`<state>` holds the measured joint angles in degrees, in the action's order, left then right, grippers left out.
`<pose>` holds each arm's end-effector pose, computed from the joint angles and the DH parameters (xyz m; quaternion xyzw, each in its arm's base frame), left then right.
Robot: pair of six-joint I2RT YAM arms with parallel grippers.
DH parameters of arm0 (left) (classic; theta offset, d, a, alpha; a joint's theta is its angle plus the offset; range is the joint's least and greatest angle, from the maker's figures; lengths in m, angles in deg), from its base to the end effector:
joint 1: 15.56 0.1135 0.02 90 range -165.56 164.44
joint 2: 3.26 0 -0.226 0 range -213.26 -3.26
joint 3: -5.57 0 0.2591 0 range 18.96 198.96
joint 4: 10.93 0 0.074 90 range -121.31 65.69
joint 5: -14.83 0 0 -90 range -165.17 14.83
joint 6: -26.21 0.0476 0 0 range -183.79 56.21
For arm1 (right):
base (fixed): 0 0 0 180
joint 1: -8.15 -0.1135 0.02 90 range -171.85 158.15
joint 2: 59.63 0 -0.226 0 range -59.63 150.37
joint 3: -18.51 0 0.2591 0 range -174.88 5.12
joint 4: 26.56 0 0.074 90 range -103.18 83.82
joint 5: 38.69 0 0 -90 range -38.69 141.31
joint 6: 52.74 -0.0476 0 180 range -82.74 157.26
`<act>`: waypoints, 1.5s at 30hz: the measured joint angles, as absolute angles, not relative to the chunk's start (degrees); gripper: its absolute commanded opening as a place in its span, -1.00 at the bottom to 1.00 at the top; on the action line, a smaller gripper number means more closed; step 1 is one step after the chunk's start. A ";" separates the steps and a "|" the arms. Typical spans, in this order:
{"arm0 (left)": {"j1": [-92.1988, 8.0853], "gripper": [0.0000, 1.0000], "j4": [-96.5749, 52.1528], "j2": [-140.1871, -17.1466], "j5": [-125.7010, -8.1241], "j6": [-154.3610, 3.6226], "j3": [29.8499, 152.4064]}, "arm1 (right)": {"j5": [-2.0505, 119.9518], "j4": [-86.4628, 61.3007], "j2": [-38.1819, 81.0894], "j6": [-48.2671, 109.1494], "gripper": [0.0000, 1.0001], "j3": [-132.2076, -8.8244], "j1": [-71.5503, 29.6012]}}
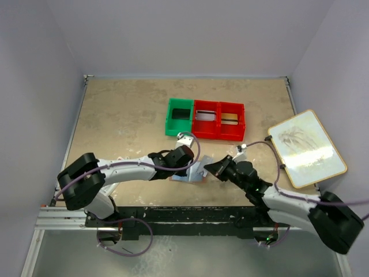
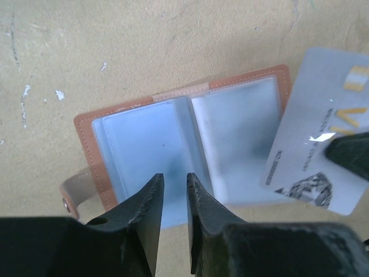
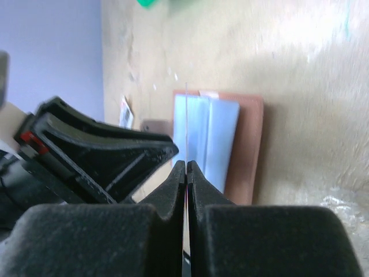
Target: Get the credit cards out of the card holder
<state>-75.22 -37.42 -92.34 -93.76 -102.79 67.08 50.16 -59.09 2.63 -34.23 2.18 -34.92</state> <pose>0.1727 -0.2650 0.1231 0.1193 0.9324 -0.1308 0.3150 0.1565 0.1450 0.0992 0.1987 0.7592 0.5172 0.3416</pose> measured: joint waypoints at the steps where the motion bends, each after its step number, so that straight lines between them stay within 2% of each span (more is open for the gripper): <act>1: -75.22 -0.52 -37.59 -91.40 -93.94 -102.82 66.90 | 48.57 -53.88 -1.76 -33.29 -1.00 1.17 -34.92; 5: -75.22 -0.37 -38.01 -87.38 -95.40 -103.03 66.84 | 42.36 -38.72 -16.80 -30.21 -1.00 -1.89 -34.89; 8: -75.22 -0.06 -39.28 -83.79 -98.13 -103.19 66.84 | 38.51 -29.34 -25.96 -27.54 -1.00 -2.28 -34.89; 10: -75.22 0.14 -40.37 -81.85 -100.08 -102.75 66.84 | 36.94 -24.62 -29.85 -25.92 -1.00 -2.30 -34.89; 13: -74.98 0.30 -43.67 -79.16 -103.71 -101.61 67.60 | 34.67 -17.56 -34.87 -23.56 -1.00 -2.52 -34.89; 20: -69.84 0.53 -50.71 -75.40 -109.83 -98.49 71.34 | 31.76 -9.54 -38.98 -17.90 -1.00 -5.47 -34.85; 26: -61.42 0.57 -55.87 -71.03 -114.79 -95.89 73.18 | 29.97 -9.89 -33.15 -9.38 -1.00 -13.06 -34.83; 33: -46.91 0.57 -60.00 -68.91 -119.01 -94.60 73.61 | 31.56 -12.68 -18.72 4.77 -1.00 -23.33 -34.63; 40: -46.21 0.57 -60.13 -64.91 -122.07 -94.51 71.58 | 35.74 -15.85 -1.32 17.86 -1.00 -33.95 -30.28; 45: -46.21 0.57 -60.04 -62.13 -124.87 -94.44 70.95 | 34.05 -17.86 7.81 28.61 -1.00 -40.66 -29.04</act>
<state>-46.21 -60.04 -62.13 -124.87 -94.44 70.95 34.05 -17.86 7.81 28.61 -40.66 -29.04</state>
